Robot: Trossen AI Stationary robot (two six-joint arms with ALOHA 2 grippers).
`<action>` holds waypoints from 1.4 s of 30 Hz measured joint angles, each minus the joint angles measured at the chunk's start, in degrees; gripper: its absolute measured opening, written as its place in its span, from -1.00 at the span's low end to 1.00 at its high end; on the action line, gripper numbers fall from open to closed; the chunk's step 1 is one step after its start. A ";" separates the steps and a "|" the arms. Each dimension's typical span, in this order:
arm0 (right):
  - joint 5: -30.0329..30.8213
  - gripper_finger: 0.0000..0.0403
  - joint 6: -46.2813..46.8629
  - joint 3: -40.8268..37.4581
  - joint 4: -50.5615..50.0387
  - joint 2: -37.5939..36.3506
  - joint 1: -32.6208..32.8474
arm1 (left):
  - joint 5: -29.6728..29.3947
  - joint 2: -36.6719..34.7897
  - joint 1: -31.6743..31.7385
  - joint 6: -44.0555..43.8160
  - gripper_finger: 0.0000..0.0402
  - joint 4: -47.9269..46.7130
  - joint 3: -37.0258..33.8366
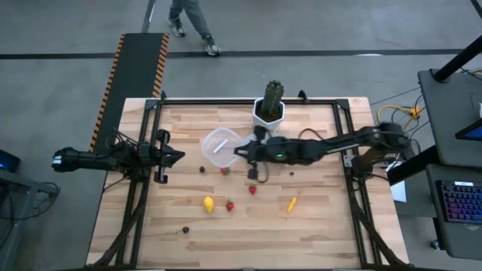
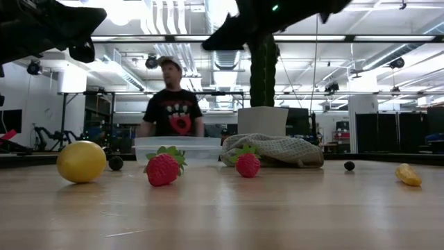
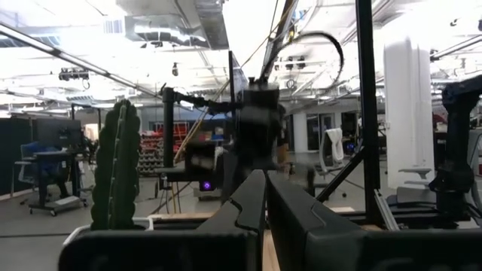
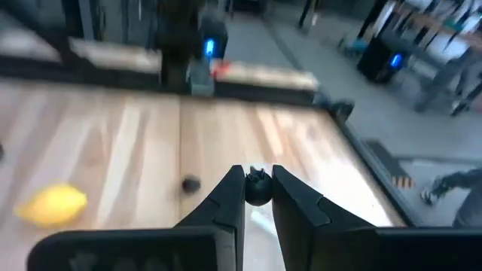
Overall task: Pick and placing Produce into tupperware
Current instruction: Put the bottom blueberry into the transparent bin
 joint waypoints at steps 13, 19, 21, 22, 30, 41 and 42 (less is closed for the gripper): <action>-0.10 -0.79 -2.16 15.88 -15.10 14.20 -6.33 | 0.13 -0.02 0.02 -0.13 -1.00 -0.22 0.00; -0.37 -0.79 -2.26 16.04 -17.56 17.22 -7.55 | 0.07 -0.02 0.00 -0.15 -1.00 -0.17 0.00; -0.35 -0.79 -2.25 16.04 -17.86 18.43 -7.81 | 0.07 -0.02 0.01 -0.17 -1.00 -0.17 -0.01; -0.34 -0.79 -2.25 16.02 -17.99 19.04 -7.88 | 0.07 -0.02 0.00 -0.17 -1.00 -0.17 -0.02; -1.31 -0.79 -2.43 16.69 -19.05 22.18 -9.19 | 0.02 -0.07 0.00 -0.24 -1.00 -0.15 -0.02; -2.02 -0.79 -2.24 16.61 -20.92 22.32 -10.04 | 0.03 0.15 0.01 -0.23 -1.00 -0.22 -0.01; -2.18 -0.79 -2.24 16.61 -20.97 22.32 -10.04 | 0.03 0.15 0.01 -0.22 -1.00 -0.22 -0.01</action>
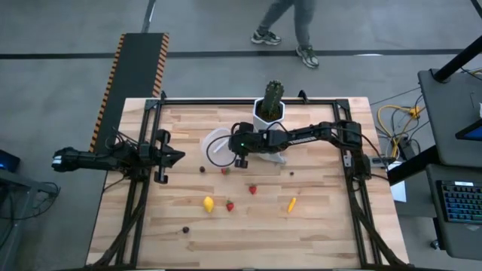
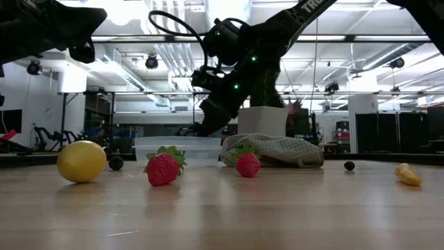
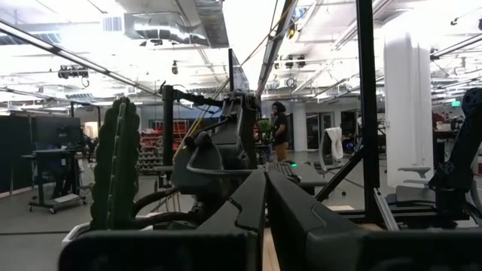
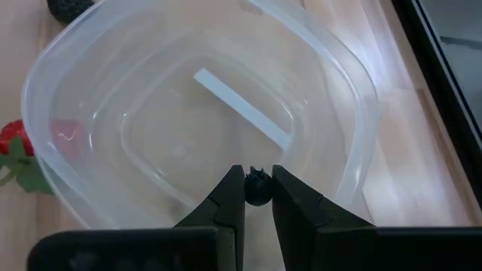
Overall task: Pick and placing Produce into tupperware
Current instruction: Put the bottom blueberry into the transparent bin
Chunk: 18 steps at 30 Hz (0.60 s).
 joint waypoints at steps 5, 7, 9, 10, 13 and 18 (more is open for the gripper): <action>-0.90 -0.72 0.00 -0.02 -0.57 0.00 -0.04 | 0.01 0.00 -0.01 0.00 -1.00 0.00 0.01; -0.90 -0.67 0.00 -0.02 -0.80 0.00 -0.02 | 0.01 0.00 -0.01 0.00 -1.00 -0.01 0.01; -0.88 -0.63 0.02 -0.04 -1.18 0.00 -0.02 | 0.01 0.00 0.00 0.00 -1.00 -0.02 -0.01; -0.88 -0.61 0.16 -0.05 -1.20 0.00 -0.02 | 0.01 0.00 0.00 0.00 -1.00 -0.01 0.00; -0.86 -0.56 0.58 -0.05 -1.20 0.00 -0.04 | 0.01 0.00 0.00 0.01 -1.00 -0.02 0.00; -0.83 -0.57 0.64 -0.07 -1.17 0.00 -0.02 | 0.01 0.00 0.01 0.02 -1.00 -0.02 0.00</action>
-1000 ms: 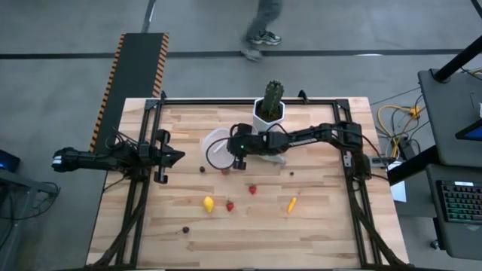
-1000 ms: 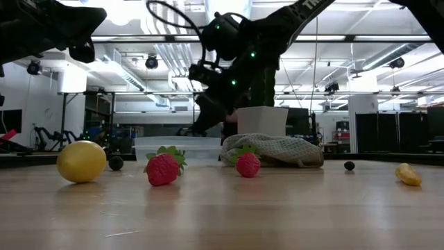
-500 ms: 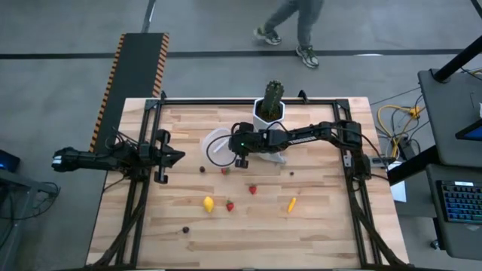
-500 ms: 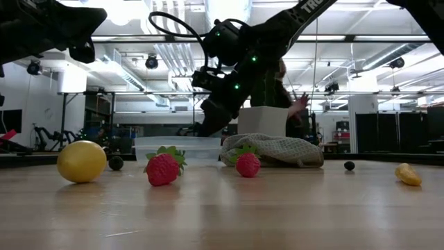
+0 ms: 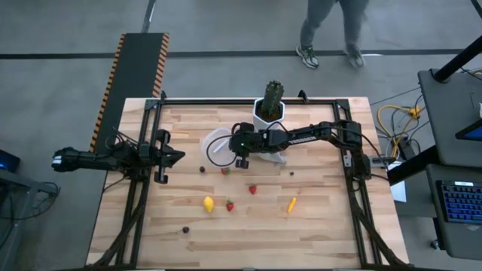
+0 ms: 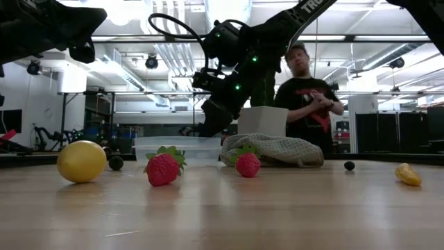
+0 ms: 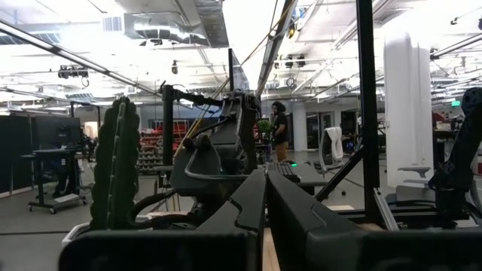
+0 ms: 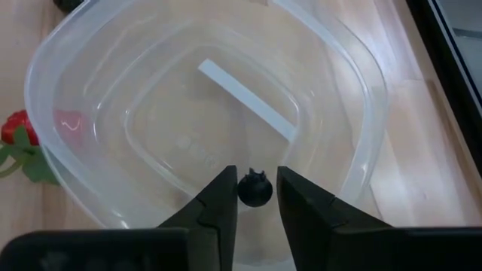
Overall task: Pick and placing Produce into tupperware
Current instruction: Put the bottom blueberry into the transparent bin, then put the blueberry into the transparent bin
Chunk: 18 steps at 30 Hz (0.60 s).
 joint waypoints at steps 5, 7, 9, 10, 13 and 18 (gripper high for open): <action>0.11 -0.55 0.29 0.00 0.03 0.00 0.00 | 0.00 0.00 -0.02 0.00 -1.00 -0.02 0.00; 0.13 -0.52 0.48 0.00 0.06 0.00 0.00 | 0.00 0.00 -0.02 0.00 -1.00 -0.02 0.00; 0.13 -0.48 0.47 0.00 0.07 0.00 0.00 | 0.00 0.00 -0.01 0.00 -1.00 -0.03 0.00; 0.13 -0.46 0.47 0.00 0.09 0.00 0.00 | 0.00 0.00 0.00 0.00 -1.00 -0.04 0.01; 0.13 -0.39 0.66 0.02 0.12 0.00 0.00 | 0.00 0.00 0.00 0.00 -1.00 -0.04 0.01; -0.02 -0.33 1.29 0.04 0.71 -0.04 0.00 | 0.00 0.00 -0.02 0.00 -1.00 -0.04 0.01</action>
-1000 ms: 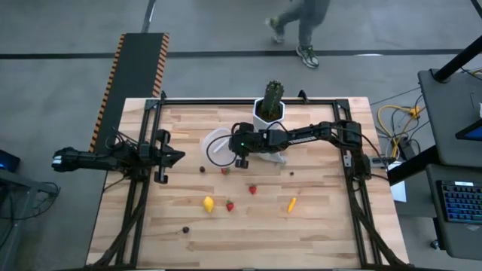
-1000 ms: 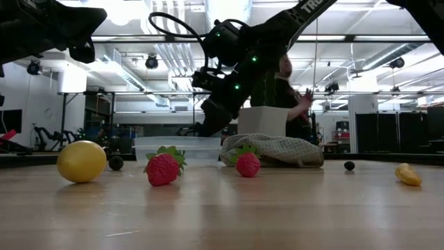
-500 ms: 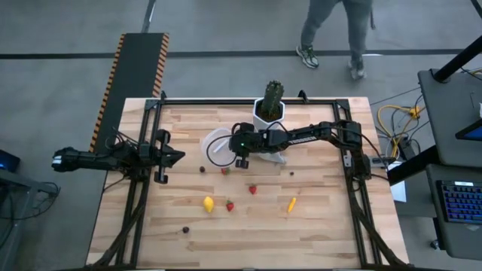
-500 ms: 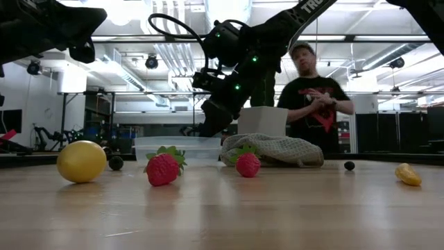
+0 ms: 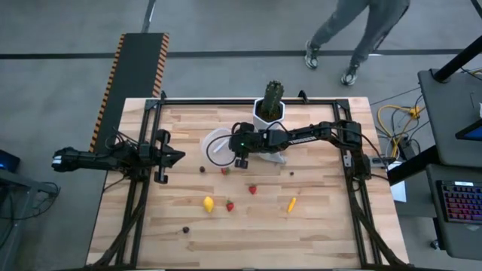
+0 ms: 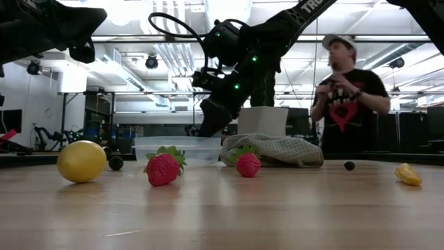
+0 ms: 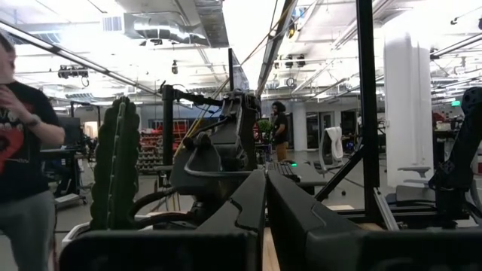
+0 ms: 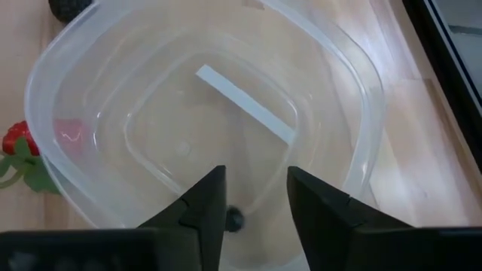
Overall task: Pick and placing Produce into tupperware
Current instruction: Put the blueberry into the transparent bin
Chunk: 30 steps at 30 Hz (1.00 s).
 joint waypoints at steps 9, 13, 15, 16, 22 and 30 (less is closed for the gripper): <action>-1.77 -0.34 -0.52 0.00 2.78 -3.97 2.08 | 0.02 0.00 0.01 0.00 -1.00 0.00 0.00; -2.66 -0.37 -0.66 -0.19 1.64 -8.88 4.47 | 0.00 0.00 0.01 0.00 -1.00 -0.07 -0.01; -5.37 -0.38 -0.63 -0.18 0.86 -12.02 6.18 | 0.00 0.00 0.02 0.02 -1.00 -0.09 0.00; -6.34 -0.39 -0.51 -0.24 -0.12 -13.64 7.13 | 0.02 0.00 0.02 0.00 -1.00 -0.13 -0.02; -5.89 -0.40 -0.45 -0.55 -9.09 -23.64 13.51 | 0.02 0.11 0.02 0.00 -1.00 -0.07 -0.02; 2.76 -0.40 5.33 -6.08 -22.01 -38.26 20.82 | 0.01 0.09 0.00 0.00 -1.00 0.04 0.00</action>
